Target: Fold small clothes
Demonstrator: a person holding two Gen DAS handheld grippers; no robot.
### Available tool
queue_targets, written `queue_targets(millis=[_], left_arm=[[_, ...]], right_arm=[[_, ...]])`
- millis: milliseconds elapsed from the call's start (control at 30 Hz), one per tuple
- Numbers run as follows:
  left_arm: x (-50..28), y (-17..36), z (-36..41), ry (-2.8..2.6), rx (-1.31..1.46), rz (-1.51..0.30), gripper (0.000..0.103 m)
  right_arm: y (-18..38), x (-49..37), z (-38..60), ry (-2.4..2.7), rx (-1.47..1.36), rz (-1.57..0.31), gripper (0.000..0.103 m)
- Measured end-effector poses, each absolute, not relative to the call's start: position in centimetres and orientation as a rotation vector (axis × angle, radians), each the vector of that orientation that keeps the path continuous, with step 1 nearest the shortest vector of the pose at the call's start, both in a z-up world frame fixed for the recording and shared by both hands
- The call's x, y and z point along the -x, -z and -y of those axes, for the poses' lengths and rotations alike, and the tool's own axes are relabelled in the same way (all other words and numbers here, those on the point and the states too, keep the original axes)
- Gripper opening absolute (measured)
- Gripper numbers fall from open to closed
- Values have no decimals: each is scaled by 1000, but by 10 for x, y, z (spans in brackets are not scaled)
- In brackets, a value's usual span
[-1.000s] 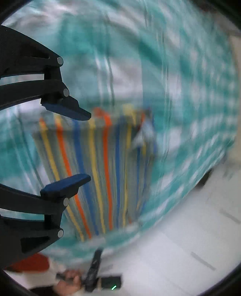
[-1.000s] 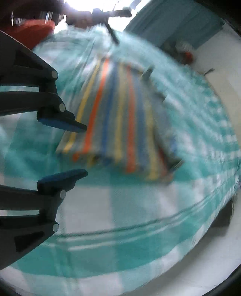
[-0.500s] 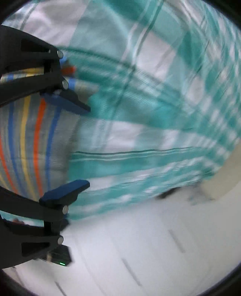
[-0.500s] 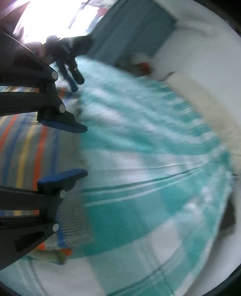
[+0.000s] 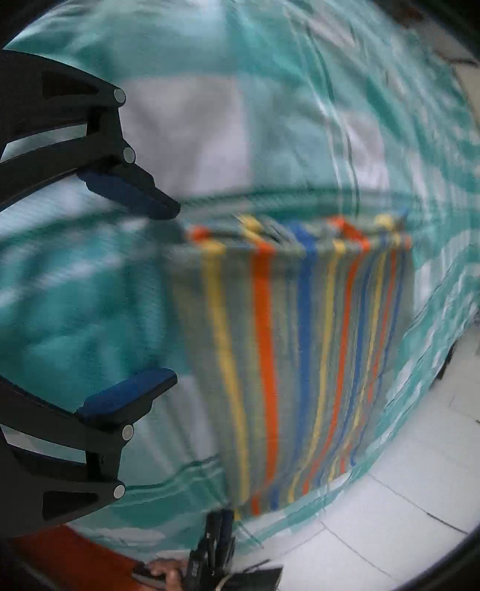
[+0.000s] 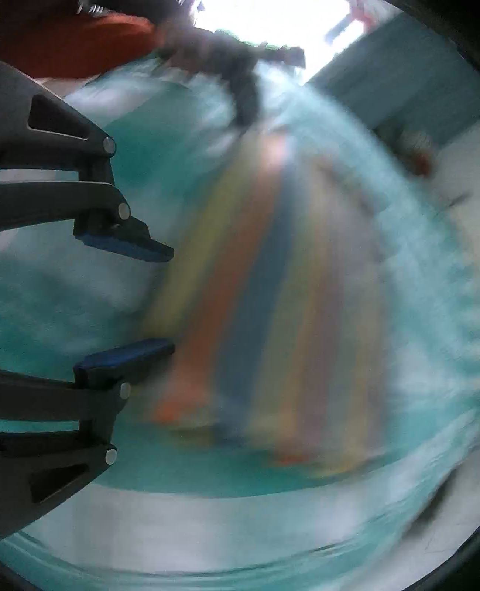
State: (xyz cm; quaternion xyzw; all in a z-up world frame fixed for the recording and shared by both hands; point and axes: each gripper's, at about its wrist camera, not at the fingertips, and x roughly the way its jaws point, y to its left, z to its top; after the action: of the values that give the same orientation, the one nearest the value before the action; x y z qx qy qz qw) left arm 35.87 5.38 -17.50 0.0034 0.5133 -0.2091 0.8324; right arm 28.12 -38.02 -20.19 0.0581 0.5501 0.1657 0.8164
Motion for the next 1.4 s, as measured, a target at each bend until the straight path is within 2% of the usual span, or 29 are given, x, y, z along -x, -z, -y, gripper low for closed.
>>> queue_targets(millis=[133, 200, 333, 433, 467, 567, 633, 667, 800, 967, 1400], left_arm=[[-337, 146, -64, 402, 126, -1016, 86], [-331, 133, -57, 335, 118, -946, 95], [-344, 130, -36, 261, 131, -870, 95], [-370, 164, -23, 176, 79, -1024, 93], [-375, 176, -23, 146, 77, -1083, 83], [-349, 169, -34, 143, 147, -1042, 88], [-321, 164, -35, 156, 149, -1008, 95], [-308, 164, -35, 158, 137, -992, 97], [-277, 184, -22, 161, 66, -995, 103], [-268, 200, -14, 191, -12, -948, 102], [-266, 204, -9, 200, -56, -945, 102]], right_arm=[[177, -247, 390, -261, -157, -1089, 38], [159, -243, 386, -255, -147, -1023, 38], [150, -252, 378, -220, -139, -932, 38], [188, -267, 377, -150, -167, -1058, 38], [201, -265, 378, -128, -183, -1095, 38], [193, -246, 379, -81, -221, -1071, 38], [182, -228, 378, -59, -237, -1051, 42], [177, -216, 376, -34, -216, -1034, 48], [188, -190, 369, 27, -188, -1020, 63], [201, -180, 354, 53, -95, -1002, 69], [209, -180, 340, 76, -15, -969, 69]])
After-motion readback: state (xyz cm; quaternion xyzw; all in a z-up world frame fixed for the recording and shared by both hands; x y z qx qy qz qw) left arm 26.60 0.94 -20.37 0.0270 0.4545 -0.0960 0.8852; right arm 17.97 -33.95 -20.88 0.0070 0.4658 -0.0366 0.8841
